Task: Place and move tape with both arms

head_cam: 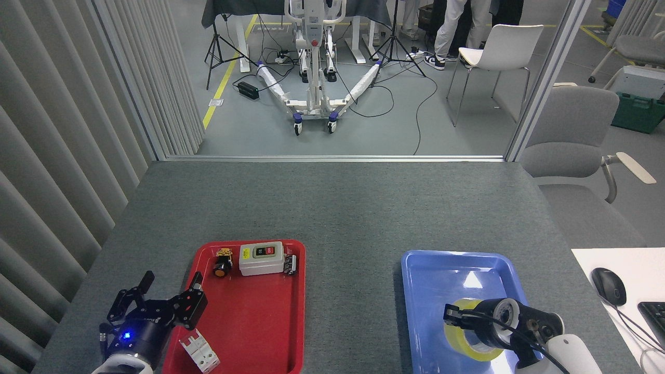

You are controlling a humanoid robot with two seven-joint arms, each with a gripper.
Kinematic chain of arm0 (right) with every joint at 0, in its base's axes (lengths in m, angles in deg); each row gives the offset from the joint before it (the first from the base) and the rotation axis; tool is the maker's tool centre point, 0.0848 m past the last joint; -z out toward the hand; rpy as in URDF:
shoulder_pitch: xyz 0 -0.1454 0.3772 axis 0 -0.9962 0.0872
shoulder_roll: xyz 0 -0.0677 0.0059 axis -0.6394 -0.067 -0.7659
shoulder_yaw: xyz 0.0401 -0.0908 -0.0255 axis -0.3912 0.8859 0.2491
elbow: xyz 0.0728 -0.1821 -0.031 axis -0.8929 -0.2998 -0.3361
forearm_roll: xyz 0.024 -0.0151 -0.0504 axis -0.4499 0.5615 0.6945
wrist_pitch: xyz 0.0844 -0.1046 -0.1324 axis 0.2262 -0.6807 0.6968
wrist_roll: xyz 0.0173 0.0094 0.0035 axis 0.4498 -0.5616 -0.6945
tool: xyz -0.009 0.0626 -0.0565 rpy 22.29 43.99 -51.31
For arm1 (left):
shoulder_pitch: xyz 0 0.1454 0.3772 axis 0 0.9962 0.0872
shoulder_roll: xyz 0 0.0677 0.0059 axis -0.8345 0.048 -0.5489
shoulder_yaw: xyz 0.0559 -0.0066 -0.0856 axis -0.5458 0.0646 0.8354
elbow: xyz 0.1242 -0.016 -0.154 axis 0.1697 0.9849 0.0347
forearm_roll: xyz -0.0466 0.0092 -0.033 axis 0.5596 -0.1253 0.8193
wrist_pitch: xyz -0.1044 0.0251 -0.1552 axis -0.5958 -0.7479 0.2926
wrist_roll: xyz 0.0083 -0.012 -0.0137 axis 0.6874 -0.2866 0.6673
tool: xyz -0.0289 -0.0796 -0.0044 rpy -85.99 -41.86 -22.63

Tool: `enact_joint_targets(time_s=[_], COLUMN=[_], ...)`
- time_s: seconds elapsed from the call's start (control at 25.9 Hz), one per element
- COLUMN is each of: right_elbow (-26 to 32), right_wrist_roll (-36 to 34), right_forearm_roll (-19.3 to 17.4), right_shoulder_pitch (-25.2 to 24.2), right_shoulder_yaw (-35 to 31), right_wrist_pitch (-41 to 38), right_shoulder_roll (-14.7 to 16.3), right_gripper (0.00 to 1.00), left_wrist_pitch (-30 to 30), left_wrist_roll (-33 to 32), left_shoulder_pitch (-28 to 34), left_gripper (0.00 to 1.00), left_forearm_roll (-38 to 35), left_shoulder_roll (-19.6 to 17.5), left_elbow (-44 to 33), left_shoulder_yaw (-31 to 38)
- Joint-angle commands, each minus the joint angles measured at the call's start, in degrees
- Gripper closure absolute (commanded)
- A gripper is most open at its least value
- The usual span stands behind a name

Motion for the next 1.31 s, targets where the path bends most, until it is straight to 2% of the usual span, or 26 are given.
enact_joint_targets(time_s=[0.0, 0.15, 0.19, 0.23, 0.31, 0.39, 0.43, 0.46, 0.5, 0.73, 0.81, 0.89, 1.01, 1.16, 1.24, 1.28], right_elbow=[-1.3, -1.7, -1.7, -1.8, -1.7, -1.7, -1.8, -1.8, -1.7, -1.6, -1.4, -1.3, -1.5, -1.4, -1.4, -1.5], right_wrist_roll=[-0.6, -0.9, -1.1, -1.5, -2.1, -2.1, -2.2, -2.4, -2.4, -3.3, -7.5, -15.5, -34.3, -59.7, -67.0, -67.7], right_forearm_roll=[1.2, 2.3, 2.7, 3.3, 4.2, 4.4, 4.4, 4.4, 4.4, 4.4, 4.4, 4.6, 5.4, 10.8, 12.4, 13.1], right_shoulder_pitch=[0.8, 1.2, 1.2, 1.1, 0.9, 0.8, 0.8, 0.7, 0.7, 0.6, 0.3, -1.0, -6.2, -12.2, -14.0, -14.3], right_shoulder_yaw=[0.1, 0.2, 0.2, 0.2, 0.2, 0.2, 0.2, 0.2, 0.2, 0.1, -0.5, -1.8, -7.9, -13.6, -14.8, -14.8], right_wrist_pitch=[0.8, 0.8, 0.8, 0.8, 0.8, 0.8, 0.8, 0.8, 0.7, 0.2, -0.2, -1.7, -11.3, -23.3, -24.9, -25.0], right_shoulder_roll=[0.0, 0.3, 0.3, 0.2, 0.2, 0.1, 0.2, 0.2, 0.2, 0.1, -0.1, -0.2, -0.7, -1.9, -2.7, -2.9], right_gripper=[0.98, 0.9, 0.86, 0.78, 0.55, 0.38, 0.24, 0.04, 0.0, 0.0, 0.0, 0.0, 0.0, 0.0, 0.0, 0.0], left_wrist_pitch=[1.3, 2.1, 2.1, 2.1, 2.1, 2.1, 2.1, 2.1, 2.1, 2.1, 2.1, 2.1, 2.1, 2.1, 2.1, 2.1], left_wrist_roll=[0.0, -0.1, -0.1, -0.1, -0.1, -0.1, 0.0, 0.0, 0.0, 0.8, 0.9, 0.9, 0.9, 0.9, 0.9, 0.9], left_shoulder_pitch=[-1.5, -2.6, -2.7, -2.7, -2.7, -2.7, -2.8, -2.8, -2.8, -2.7, -2.4, -2.4, -2.3, -2.2, -2.3, -2.3], left_gripper=[0.01, 0.01, 0.01, 0.01, 0.01, 0.01, 0.01, 0.01, 0.01, 0.01, 0.01, 0.01, 0.01, 0.01, 0.01, 0.01], left_forearm_roll=[0.1, 0.1, 0.1, 0.1, 0.1, 0.1, 0.1, 0.1, 0.1, 0.1, 0.1, 0.1, 0.1, 0.1, 0.1, 0.1], left_shoulder_roll=[-0.1, 0.2, 0.3, 0.2, 0.3, 0.3, 0.4, 0.4, 0.4, 0.3, 0.3, 0.3, 0.3, 0.4, 0.5, 0.6], left_elbow=[1.7, 3.2, 3.3, 3.4, 3.4, 3.5, 3.6, 3.5, 3.5, 3.4, 3.4, 3.4, 3.5, 3.5, 3.5, 3.5], left_shoulder_yaw=[-0.1, 0.0, 0.0, 0.0, 0.0, 0.0, 0.0, -0.1, 0.0, -0.1, -0.1, -0.1, -0.2, -0.2, -0.2, -0.1])
